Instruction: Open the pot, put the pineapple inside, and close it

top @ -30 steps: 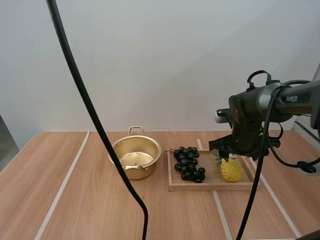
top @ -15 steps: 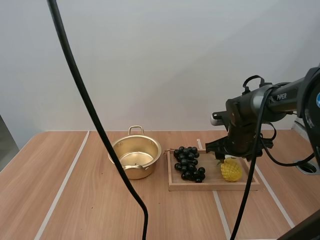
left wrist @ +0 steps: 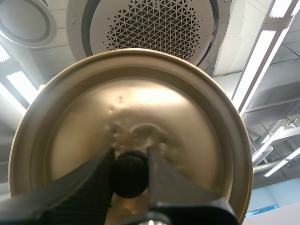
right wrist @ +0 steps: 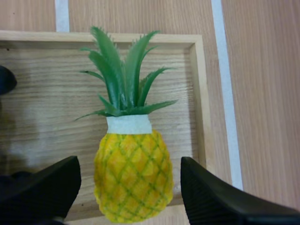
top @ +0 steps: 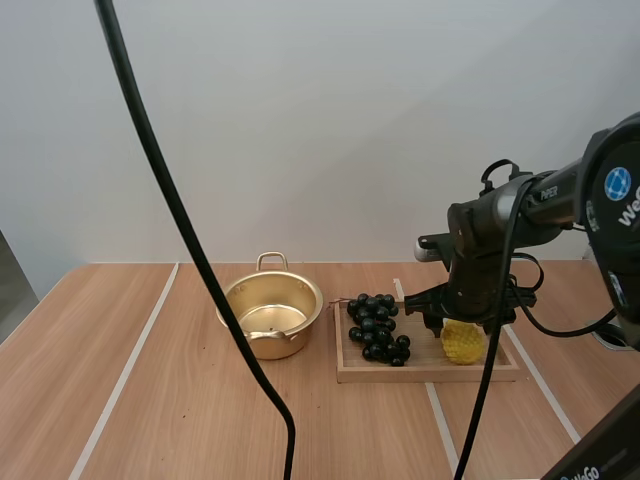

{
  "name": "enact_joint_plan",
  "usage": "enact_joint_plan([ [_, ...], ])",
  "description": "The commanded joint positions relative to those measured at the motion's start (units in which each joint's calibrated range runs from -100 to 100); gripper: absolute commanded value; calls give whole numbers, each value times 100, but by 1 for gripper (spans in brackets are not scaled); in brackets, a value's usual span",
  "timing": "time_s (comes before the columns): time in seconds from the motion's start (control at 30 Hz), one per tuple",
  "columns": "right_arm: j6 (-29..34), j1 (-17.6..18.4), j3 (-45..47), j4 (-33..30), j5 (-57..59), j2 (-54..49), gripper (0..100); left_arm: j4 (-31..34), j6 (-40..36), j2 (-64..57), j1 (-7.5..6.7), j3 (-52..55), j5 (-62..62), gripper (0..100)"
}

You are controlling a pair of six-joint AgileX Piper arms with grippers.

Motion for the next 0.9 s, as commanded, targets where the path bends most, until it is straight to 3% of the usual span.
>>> enact_joint_plan([
  [0.0,-57,-22,-59,-13,17,121,100,3,9,18,10,-37,-32,0],
  [0.43,-11,-22,-59,-544,-311,399,100,3,82,18,10,-37,-32,0],
  [0.47,39,-22,-59,-632,-346,399,96,3,82,18,10,-37,-32,0],
  [0.5,84,-22,-59,-674,-347,415,84,32,84,18,10,-37,-32,0],
  [0.53,218,-22,-59,-750,-347,418,59,69,84,18,10,-37,-32,0],
  [0.6,573,-22,-59,-928,-305,449,0,112,84,18,10,-37,-32,0],
  [0.87,938,-22,-81,-1438,-120,413,0,234,84,5,10,-37,-32,0],
])
